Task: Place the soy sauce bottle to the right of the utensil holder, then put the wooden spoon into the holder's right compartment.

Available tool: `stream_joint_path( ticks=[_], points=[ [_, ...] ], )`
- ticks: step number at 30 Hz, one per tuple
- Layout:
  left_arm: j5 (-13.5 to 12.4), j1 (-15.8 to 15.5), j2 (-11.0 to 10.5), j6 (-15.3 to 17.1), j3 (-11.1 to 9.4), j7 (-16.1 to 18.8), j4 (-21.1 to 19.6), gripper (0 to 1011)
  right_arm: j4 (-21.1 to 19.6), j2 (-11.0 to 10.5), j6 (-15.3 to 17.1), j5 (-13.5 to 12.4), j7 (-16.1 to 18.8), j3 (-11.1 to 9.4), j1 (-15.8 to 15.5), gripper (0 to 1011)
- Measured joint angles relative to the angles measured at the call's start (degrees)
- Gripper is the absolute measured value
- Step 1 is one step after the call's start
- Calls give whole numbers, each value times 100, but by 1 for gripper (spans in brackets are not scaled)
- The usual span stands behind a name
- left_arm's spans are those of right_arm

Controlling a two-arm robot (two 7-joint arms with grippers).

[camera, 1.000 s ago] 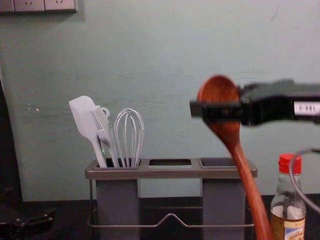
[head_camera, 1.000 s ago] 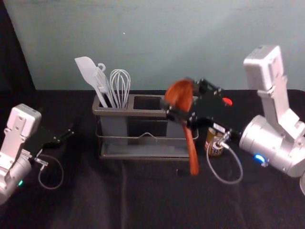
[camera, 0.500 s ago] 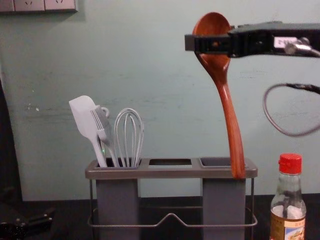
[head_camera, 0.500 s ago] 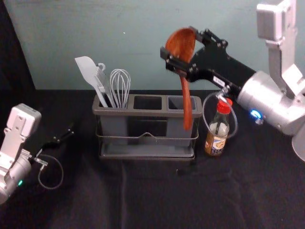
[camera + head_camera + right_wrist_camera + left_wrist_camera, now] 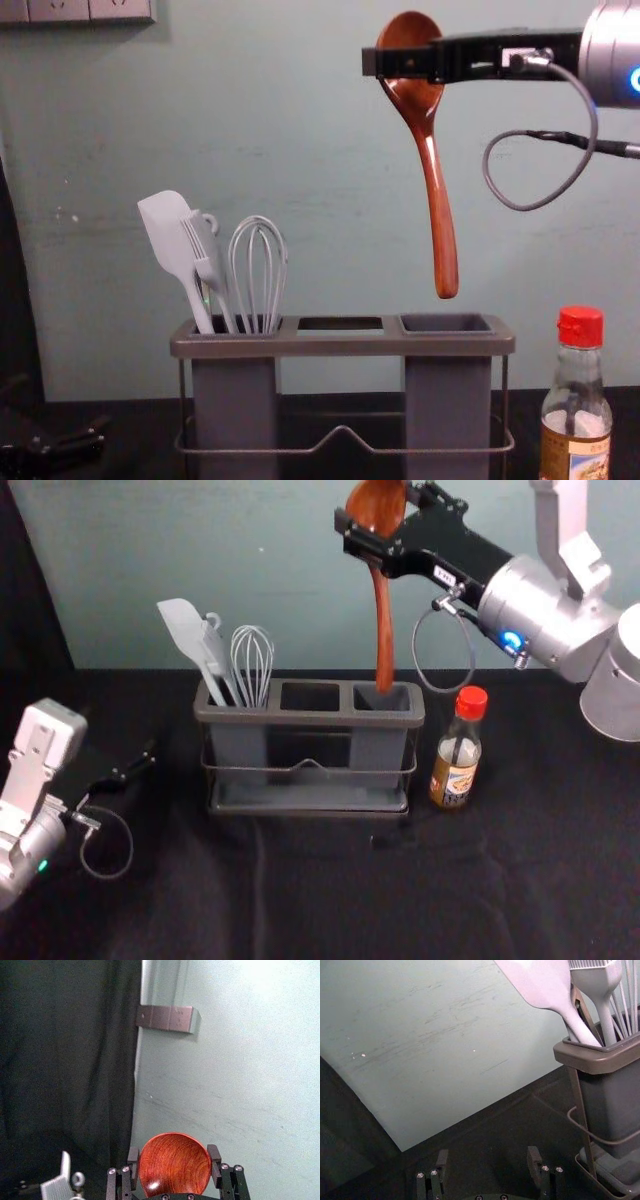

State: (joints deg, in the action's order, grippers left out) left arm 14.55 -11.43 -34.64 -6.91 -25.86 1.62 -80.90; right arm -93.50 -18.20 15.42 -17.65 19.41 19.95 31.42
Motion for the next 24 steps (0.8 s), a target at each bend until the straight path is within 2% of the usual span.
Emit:
stream_joint_path(
  ticks=[6,12,24],
  points=[
    [0,0,0,0,0,0,0,1011,520,107,-36,-21,8,80,271,837],
    [0,0,0,0,0,0,0,1012,844,168,-114,-38,39,142,395,836],
    [0,0,0,0,0,1,0,1012,1103,182,-178,-62,114,242,409,837]
  ],
)
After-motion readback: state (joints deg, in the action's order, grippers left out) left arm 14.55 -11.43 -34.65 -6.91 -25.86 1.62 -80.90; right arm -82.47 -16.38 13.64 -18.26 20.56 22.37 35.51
